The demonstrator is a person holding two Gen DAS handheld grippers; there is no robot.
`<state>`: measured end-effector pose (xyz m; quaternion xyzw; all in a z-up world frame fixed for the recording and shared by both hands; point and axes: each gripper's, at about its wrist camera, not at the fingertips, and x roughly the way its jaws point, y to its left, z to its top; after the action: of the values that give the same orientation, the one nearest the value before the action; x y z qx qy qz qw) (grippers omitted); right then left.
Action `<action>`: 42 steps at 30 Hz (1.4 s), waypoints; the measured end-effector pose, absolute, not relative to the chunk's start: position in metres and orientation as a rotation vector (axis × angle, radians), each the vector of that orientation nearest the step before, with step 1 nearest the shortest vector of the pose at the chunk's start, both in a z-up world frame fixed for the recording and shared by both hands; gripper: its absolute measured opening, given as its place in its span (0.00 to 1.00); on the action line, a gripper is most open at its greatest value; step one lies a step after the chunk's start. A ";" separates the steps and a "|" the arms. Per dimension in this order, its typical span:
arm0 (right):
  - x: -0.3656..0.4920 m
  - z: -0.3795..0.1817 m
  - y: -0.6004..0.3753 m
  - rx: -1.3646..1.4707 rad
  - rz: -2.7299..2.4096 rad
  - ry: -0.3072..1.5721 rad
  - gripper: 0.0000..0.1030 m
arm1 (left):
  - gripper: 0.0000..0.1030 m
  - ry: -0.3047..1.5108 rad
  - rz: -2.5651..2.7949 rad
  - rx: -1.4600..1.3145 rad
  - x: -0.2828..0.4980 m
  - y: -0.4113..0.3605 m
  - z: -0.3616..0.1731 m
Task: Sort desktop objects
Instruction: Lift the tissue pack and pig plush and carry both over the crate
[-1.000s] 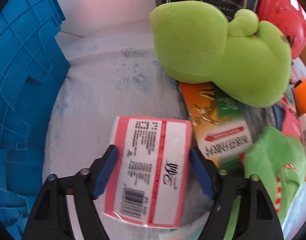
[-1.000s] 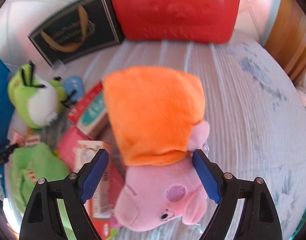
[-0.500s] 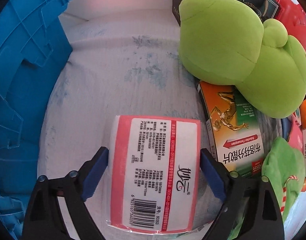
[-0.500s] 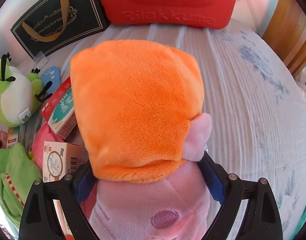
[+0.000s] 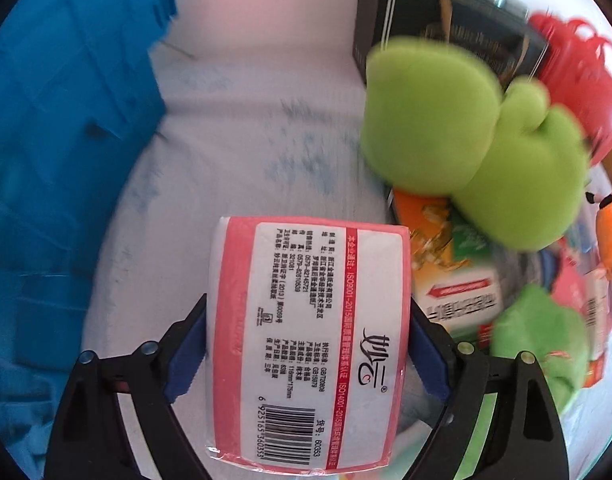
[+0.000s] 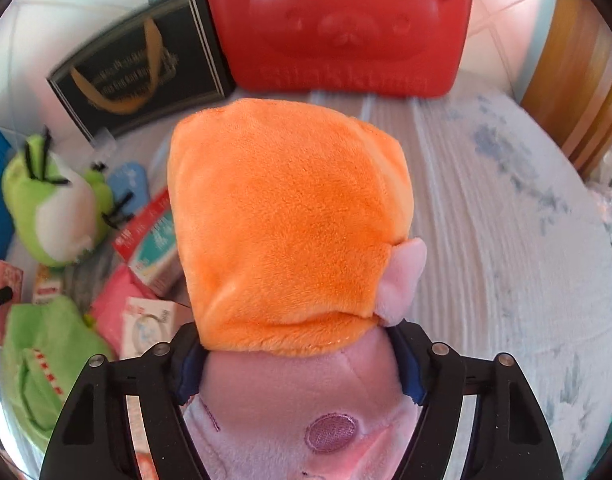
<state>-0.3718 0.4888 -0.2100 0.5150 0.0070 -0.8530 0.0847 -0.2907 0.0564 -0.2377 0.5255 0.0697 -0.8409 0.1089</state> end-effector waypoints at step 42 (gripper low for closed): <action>-0.084 0.103 -0.095 0.652 -2.318 0.124 0.73 | 0.87 0.134 -2.610 0.873 -0.018 -0.307 0.025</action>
<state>-0.0839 -0.0949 0.1029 0.2525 0.0479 -0.8979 0.3573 -0.0180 -0.3073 0.0251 0.3109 0.0476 -0.9296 0.1921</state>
